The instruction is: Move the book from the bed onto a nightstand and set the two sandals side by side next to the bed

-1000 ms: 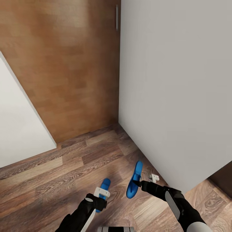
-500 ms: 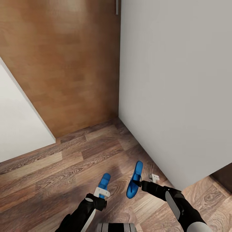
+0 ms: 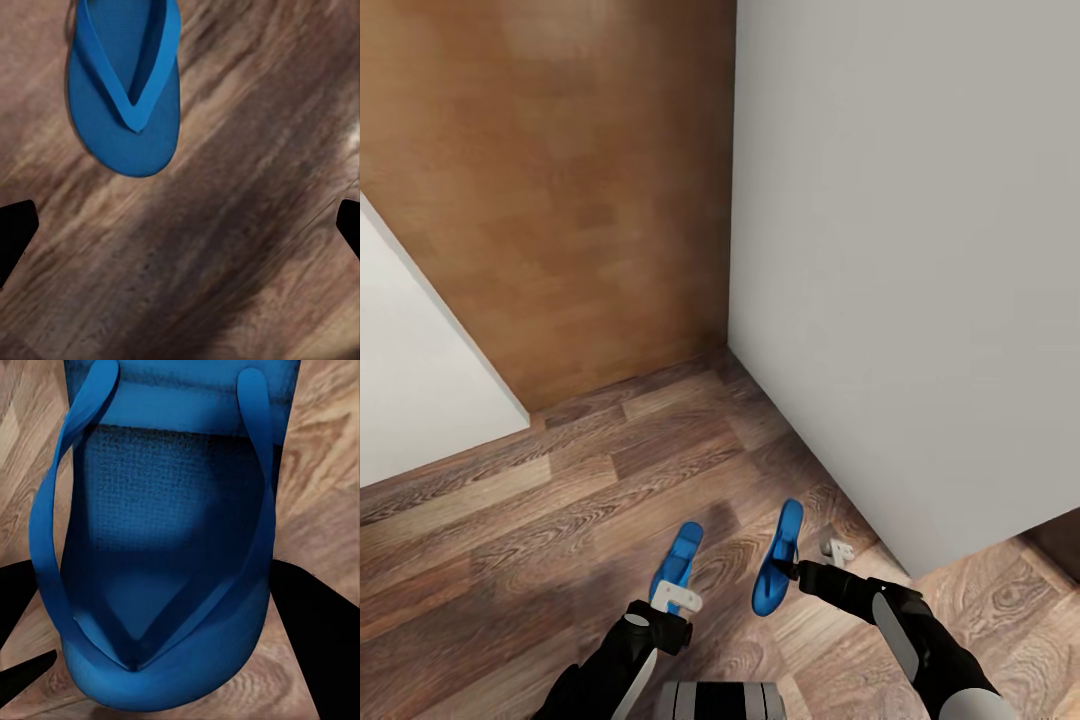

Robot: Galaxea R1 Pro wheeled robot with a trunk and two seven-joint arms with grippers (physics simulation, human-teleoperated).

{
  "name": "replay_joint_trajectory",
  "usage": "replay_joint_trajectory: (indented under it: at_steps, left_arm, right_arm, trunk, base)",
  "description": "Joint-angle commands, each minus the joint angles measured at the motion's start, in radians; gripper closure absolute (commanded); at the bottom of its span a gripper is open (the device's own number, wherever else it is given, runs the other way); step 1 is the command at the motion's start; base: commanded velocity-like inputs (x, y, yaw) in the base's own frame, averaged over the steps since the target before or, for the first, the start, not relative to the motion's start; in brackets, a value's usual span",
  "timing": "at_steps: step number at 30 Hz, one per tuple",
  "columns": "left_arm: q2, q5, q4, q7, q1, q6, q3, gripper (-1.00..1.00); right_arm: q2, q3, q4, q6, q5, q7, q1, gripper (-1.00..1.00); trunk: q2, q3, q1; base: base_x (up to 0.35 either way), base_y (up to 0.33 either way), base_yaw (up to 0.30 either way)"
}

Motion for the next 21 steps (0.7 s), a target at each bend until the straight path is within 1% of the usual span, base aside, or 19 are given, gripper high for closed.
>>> replay_joint_trajectory:
  at_steps: [1,12,18,21]
  left_arm:
    - [0.001,0.004,-0.001,0.007,0.000,0.005,-0.004,-1.00]
    - [0.000,0.004,-0.002,0.007,0.000,0.005,-0.004,-1.00]
    - [0.002,0.005,-0.003,0.007,0.000,0.006,0.000,-1.00]
    - [0.004,0.007,-0.005,0.007,0.000,0.006,0.015,-1.00]
  right_arm:
    - [0.000,-0.002,-0.001,0.008,-0.009,0.001,0.000,1.00]
    - [0.000,-0.002,-0.001,0.008,-0.008,0.001,0.000,1.00]
    - [0.000,-0.002,-0.001,0.008,-0.007,0.001,0.000,1.00]
    - [-0.001,-0.003,-0.001,0.008,-0.008,0.001,0.000,1.00]
  trunk:
    - [-0.001,-0.005,0.000]
    - [-0.003,-0.047,0.005]
    - [-0.003,-0.047,0.005]
    - [-0.003,-0.047,0.005]
  base:
    - [0.000,0.000,0.000]
    - [0.000,0.000,0.000]
    - [0.000,0.000,0.000]
    - [0.000,0.000,0.000]
